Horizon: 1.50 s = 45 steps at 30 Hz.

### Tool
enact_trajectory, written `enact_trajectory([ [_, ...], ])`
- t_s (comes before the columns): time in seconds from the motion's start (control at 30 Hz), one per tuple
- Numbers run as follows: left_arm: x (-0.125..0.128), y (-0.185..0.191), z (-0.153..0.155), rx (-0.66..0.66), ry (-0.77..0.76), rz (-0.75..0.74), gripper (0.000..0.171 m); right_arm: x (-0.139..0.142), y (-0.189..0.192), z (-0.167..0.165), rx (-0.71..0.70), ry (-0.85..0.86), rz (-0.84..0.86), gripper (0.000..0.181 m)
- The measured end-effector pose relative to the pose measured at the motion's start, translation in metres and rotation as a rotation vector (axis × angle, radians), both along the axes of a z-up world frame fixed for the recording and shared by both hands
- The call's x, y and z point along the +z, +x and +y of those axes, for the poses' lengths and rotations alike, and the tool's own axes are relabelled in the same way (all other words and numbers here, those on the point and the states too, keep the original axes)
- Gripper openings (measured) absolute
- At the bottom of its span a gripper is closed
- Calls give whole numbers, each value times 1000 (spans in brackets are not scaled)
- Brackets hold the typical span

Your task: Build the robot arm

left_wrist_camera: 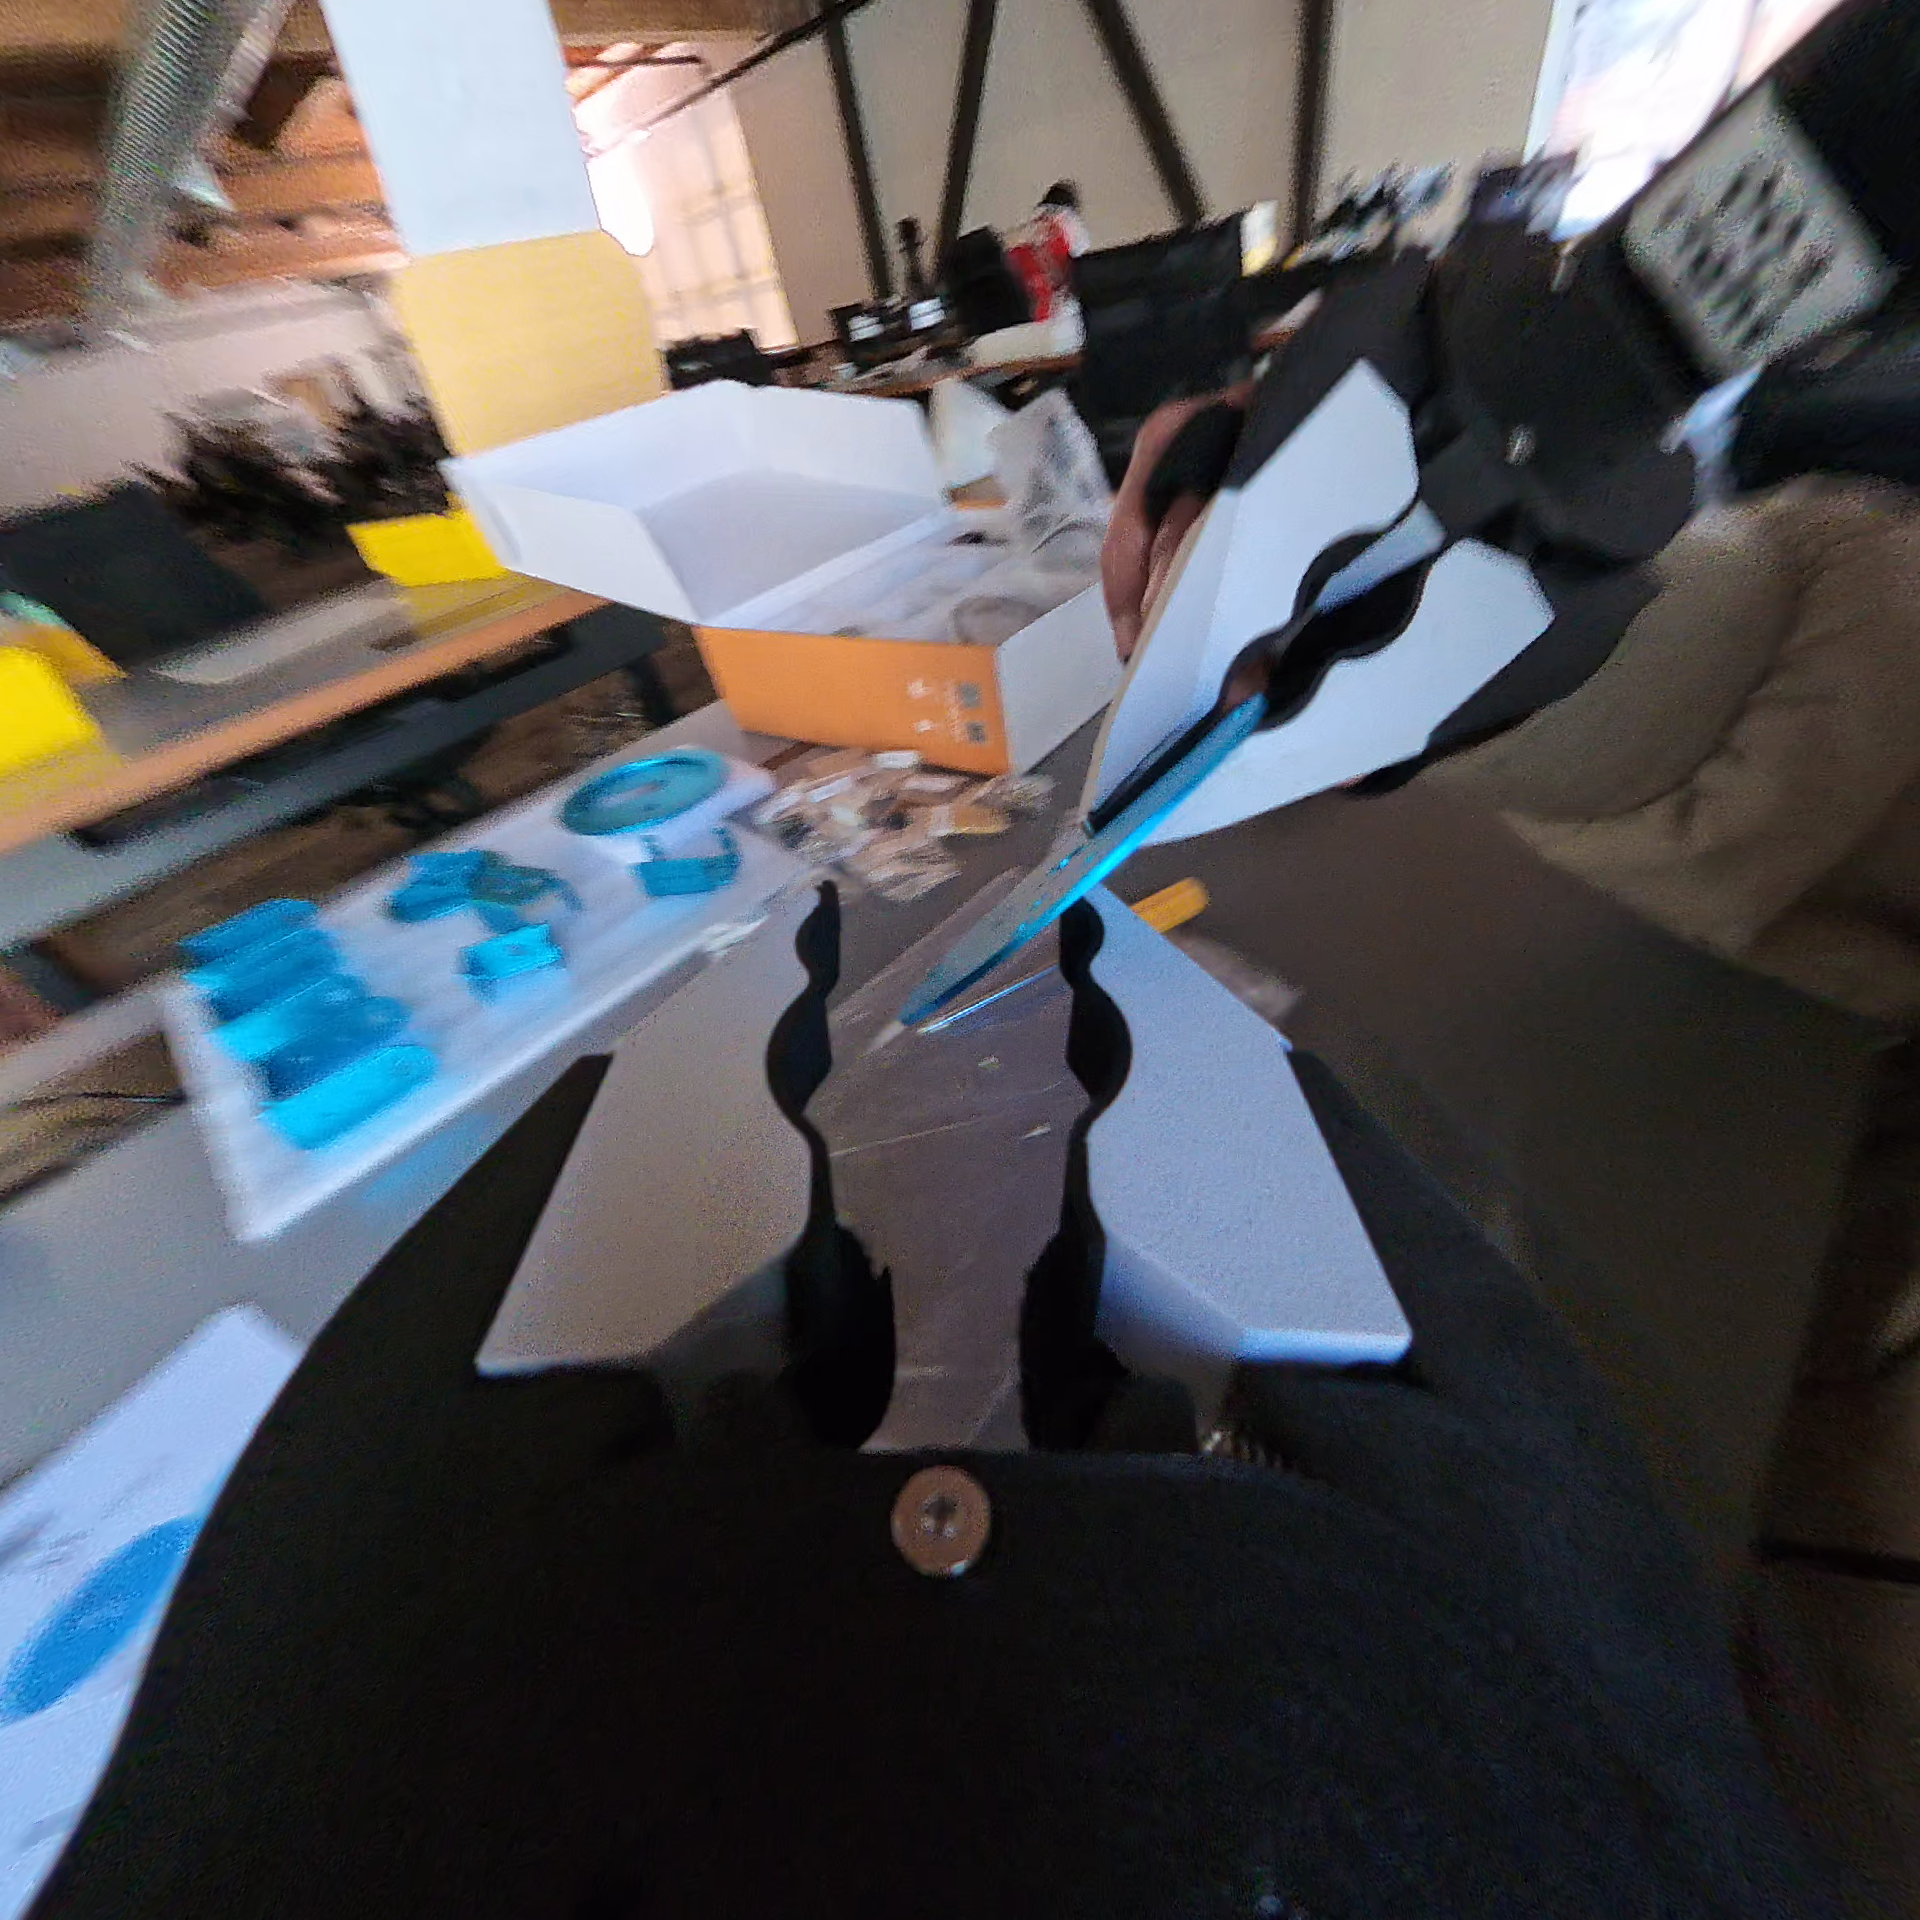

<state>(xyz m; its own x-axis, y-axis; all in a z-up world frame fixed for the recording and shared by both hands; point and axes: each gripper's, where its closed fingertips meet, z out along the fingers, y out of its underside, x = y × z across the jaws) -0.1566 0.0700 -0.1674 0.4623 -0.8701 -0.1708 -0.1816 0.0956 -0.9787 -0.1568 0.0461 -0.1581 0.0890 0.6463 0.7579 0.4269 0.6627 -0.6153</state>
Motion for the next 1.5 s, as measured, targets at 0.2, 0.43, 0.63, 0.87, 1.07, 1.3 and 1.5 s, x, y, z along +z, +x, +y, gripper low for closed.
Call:
enact_trajectory([
  [0.2,-16,-8,-5,186,474,363,31,-25,-9,0,-2,-31,-127,1],
  [0.43,-40,-10,-5,165,613,588,1,-40,-17,7,-53,-33,-207,3],
  [0.63,-39,-15,9,206,562,589,11,-41,-19,19,-134,-11,-204,1],
  [0.87,-52,-19,17,215,543,693,7,-53,-19,25,-195,54,-256,0],
  [1.07,-55,-19,20,220,638,766,1,-53,-19,27,-249,174,-286,0],
  [1.3,-69,-22,41,211,709,808,1,-64,-8,46,-279,-107,-95,13],
  [1.5,-101,-37,68,88,223,617,1,-77,41,75,-311,-584,49,25],
])
